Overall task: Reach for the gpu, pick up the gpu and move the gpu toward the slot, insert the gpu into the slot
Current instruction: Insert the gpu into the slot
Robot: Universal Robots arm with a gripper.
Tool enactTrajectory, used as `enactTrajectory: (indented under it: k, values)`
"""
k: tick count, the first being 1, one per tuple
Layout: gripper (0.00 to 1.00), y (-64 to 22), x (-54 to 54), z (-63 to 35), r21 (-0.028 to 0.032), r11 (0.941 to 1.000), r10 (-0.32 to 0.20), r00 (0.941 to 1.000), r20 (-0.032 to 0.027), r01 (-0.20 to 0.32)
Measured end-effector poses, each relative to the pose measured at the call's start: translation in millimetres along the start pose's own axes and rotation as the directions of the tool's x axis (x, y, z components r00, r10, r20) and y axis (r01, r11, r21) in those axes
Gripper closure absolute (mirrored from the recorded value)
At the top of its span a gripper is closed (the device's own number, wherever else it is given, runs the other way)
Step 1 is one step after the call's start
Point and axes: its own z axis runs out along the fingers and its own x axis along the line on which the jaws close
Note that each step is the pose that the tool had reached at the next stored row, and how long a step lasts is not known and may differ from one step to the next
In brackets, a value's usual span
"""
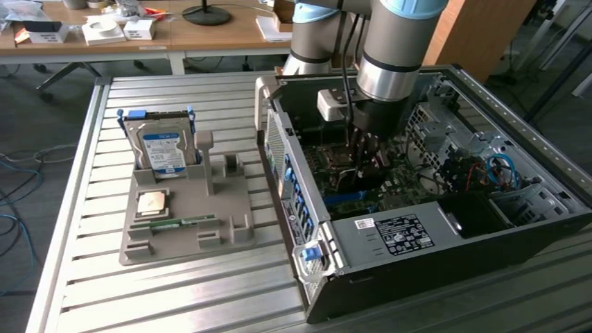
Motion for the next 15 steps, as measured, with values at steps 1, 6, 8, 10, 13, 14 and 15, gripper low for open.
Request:
enactTrajectory:
  k: [1, 6, 8, 10, 13, 14, 15]
  values:
    - [0.73, 0.0, 0.0, 0.0, 0.0, 1.0, 0.0, 1.0, 0.0, 0.0]
    - [0.73, 0.0, 0.0, 1.0, 0.0, 1.0, 0.0, 1.0, -0.0001, 0.0]
    - [0.73, 0.0, 0.0, 1.1, 0.0, 1.0, 0.0, 1.0, -0.0001, 0.0]
    - [0.73, 0.0, 0.0, 1.1, -0.0001, 1.0, 0.0, 1.0, -0.0001, 0.0]
    - [0.73, 0.0, -0.1, 1.9, 0.0001, 1.0, 0.0, 1.0, 0.0003, 0.0]
    - [0.73, 0.0, -0.1, 2.0, 0.0, 1.0, 0.0, 1.0, 0.0, 0.0]
    - [0.73, 0.1, -0.1, 2.3, 0.0, 1.0, 0.0, 1.0, 0.0, 0.0]
